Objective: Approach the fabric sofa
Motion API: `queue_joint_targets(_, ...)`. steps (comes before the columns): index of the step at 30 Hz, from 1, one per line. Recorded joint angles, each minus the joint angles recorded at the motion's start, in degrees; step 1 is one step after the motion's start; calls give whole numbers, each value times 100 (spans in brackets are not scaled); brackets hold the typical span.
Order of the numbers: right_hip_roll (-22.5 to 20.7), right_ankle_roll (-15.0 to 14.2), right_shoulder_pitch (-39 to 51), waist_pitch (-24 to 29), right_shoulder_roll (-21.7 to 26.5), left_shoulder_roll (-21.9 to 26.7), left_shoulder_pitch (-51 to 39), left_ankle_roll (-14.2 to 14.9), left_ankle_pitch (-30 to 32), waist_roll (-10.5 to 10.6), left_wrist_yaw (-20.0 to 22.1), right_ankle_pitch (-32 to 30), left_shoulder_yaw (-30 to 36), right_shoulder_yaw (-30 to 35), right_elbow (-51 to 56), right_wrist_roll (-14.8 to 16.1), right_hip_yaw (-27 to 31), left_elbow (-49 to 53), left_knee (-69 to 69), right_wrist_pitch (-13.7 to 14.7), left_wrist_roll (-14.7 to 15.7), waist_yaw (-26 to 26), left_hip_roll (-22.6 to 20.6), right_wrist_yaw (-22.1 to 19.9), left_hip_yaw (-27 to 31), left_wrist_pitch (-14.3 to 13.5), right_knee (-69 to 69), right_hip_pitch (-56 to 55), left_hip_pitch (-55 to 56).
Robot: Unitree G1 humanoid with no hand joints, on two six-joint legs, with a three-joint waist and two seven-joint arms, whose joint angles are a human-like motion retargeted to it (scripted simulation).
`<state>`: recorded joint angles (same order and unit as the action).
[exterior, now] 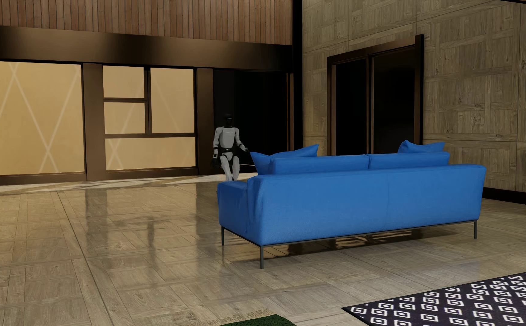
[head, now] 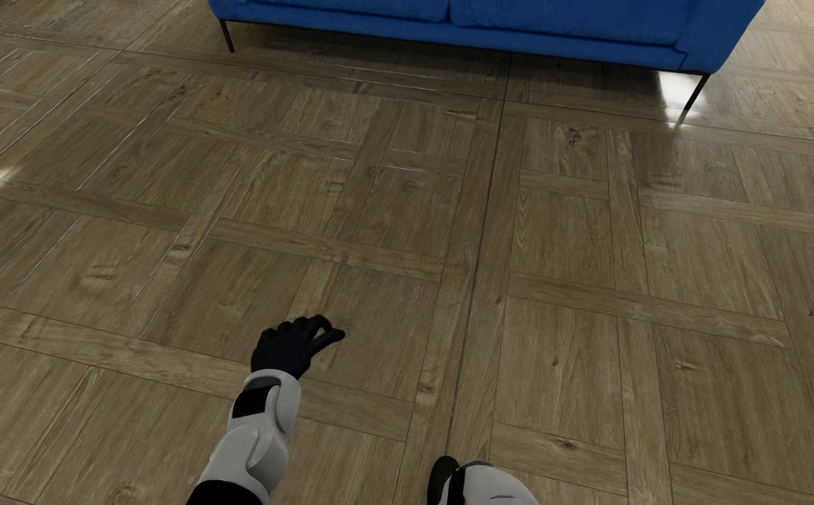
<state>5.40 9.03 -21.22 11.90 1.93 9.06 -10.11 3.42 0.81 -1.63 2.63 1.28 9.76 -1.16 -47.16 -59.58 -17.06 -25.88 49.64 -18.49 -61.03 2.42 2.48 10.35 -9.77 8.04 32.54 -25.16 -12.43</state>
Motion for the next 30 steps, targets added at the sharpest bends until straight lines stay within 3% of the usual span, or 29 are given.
queue_joint_targets(1,-109,-37,59,12,-142,73,354,108,735,101,96,449,124,-241,124,133,-56,151,1218,23,-318,2,362,-127,56,134,285,235,527)
queue_joint_targets(2,-234,-93,182,26,-237,-46,839,12,629,193,222,772,105,-485,281,325,-104,585,2128,77,-155,-11,532,-302,225,24,346,551,1121)
queue_joint_targets(3,-334,-162,346,36,-253,-383,1454,-147,309,254,225,994,22,-662,433,498,-94,1241,2708,146,753,-44,591,-487,321,-231,243,920,1702)
queue_joint_targets(6,-611,-352,942,-2,-207,-501,2920,-132,273,303,189,1361,883,-559,721,672,169,3861,2665,370,2570,-305,785,-942,224,-1465,-404,2044,3113)
queue_joint_targets(7,-663,-407,1138,-27,-113,-423,2940,-198,205,301,80,1465,1355,-339,806,679,269,4626,2128,483,3321,-408,776,-936,175,-1810,-620,2395,3465)
queue_joint_targets(8,-700,-460,1366,-57,13,-285,2674,-245,207,301,-5,1580,1749,-59,885,654,356,5295,1336,558,3888,-495,789,-877,104,-2084,-782,2706,3733)
queue_joint_targets(9,-728,-518,1628,-91,150,-180,2217,-307,155,304,-60,1708,2016,250,952,601,440,5829,244,626,4239,-559,795,-800,-7,-2255,-900,2983,3871)
queue_joint_targets(10,-756,-580,1917,-128,288,-154,1702,-247,165,311,-52,1815,2189,553,977,511,521,6216,-1191,653,4496,-600,791,-755,-200,-2259,-1021,3253,3826)
queue_joint_targets(12,-790,-702,2554,-198,513,-265,759,-37,52,315,143,1867,2355,1083,880,366,704,6642,-4069,591,4738,-626,480,-623,-239,-1922,-1449,3907,3554)
queue_joint_targets(13,-784,-773,2764,-214,575,-292,365,531,-173,307,204,1914,2409,1237,876,316,739,6729,-4464,561,4842,-606,358,-611,-203,-1749,-1482,4195,3583)
queue_joint_targets(14,-742,-812,2837,-219,602,-320,17,411,66,284,247,1941,2446,1206,968,360,709,6715,-4139,498,4913,-576,264,-660,-198,-1651,-1306,4454,3655)
queue_joint_targets(15,-641,-833,2770,-217,589,-363,-195,-221,535,243,296,1756,2479,1062,1136,480,663,6650,-3627,434,4953,-565,118,-761,-61,-1592,-1111,4658,3723)
queue_joint_targets(16,-512,-766,2598,-210,528,-419,-246,-426,1070,187,379,1386,2515,886,1336,673,667,6586,-3141,419,5040,-567,12,-892,43,-1558,-709,4771,3694)
queue_joint_targets(17,-294,-781,2364,-189,462,-466,-184,-752,927,114,465,794,2515,716,1509,913,696,6553,-2555,421,5034,-577,-16,-977,-51,-1544,51,4638,3684)
queue_joint_targets(19,412,-835,1873,-133,364,-520,89,-785,32,-78,734,-478,2389,561,1675,1266,766,6574,-1836,393,4436,-600,-78,-958,-361,-1667,2364,3762,3351)
queue_joint_targets(20,739,-748,1626,-112,371,-543,192,-768,-282,-185,778,-651,2371,628,1684,1179,886,6605,-1799,357,4174,-571,-168,-911,-499,-1700,3305,3167,3060)
queue_joint_targets(21,864,-535,1390,-99,377,-552,258,-760,-510,-274,815,-213,2379,699,1653,1034,991,6599,-1883,334,3934,-513,-260,-853,-552,-1717,3954,2586,2725)
queue_joint_targets(23,1067,-472,915,-94,377,-614,226,-720,-801,-360,1003,-56,2480,664,1505,822,891,6465,-2217,205,3481,-337,-453,-726,-477,-1736,4460,1551,2059)
queue_joint_targets(26,923,-523,188,-138,325,-674,152,-624,-1178,-360,1272,19,2464,260,1192,866,679,6436,-2875,24,2659,-72,-717,-623,-253,-1635,3327,352,1092)
queue_joint_targets(28,743,-590,-237,-191,279,-682,116,-559,-1468,-330,1377,-69,2465,-27,932,869,454,6497,-3232,-64,2164,7,-836,-618,-118,-1491,1234,28,545)
queue_joint_targets(29,564,-732,-418,-219,240,-661,75,-515,-1630,-313,1393,-132,2545,-141,804,831,403,6522,-3356,-90,2073,21,-875,-592,-37,-1450,-256,80,316)
queue_joint_targets(30,343,-695,-560,-241,178,-632,44,-464,-1713,-286,1377,-328,2653,-222,678,776,445,6537,-3516,-97,2140,22,-869,-553,48,-1422,-1683,182,76)
